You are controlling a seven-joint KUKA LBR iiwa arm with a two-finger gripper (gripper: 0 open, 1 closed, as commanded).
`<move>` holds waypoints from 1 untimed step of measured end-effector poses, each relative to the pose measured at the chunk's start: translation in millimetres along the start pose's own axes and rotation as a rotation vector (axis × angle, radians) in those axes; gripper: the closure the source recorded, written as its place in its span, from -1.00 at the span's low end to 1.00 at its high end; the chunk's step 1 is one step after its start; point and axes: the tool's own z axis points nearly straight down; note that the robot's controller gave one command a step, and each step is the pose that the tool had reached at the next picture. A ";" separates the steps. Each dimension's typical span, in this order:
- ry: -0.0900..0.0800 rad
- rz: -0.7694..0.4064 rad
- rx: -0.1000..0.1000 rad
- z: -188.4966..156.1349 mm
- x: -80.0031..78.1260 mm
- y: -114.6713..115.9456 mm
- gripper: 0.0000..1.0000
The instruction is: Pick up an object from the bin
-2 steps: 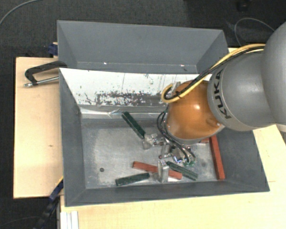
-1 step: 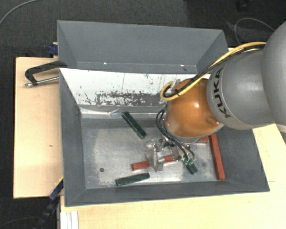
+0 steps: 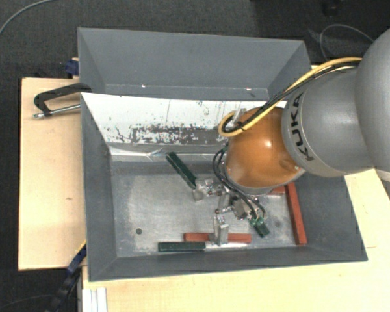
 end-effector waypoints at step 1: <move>-0.013 -0.077 0.006 -62.0 -65.8 -67.1 -1.00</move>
Offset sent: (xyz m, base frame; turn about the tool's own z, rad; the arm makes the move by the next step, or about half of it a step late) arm 0.0723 -0.0503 0.0571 -0.0822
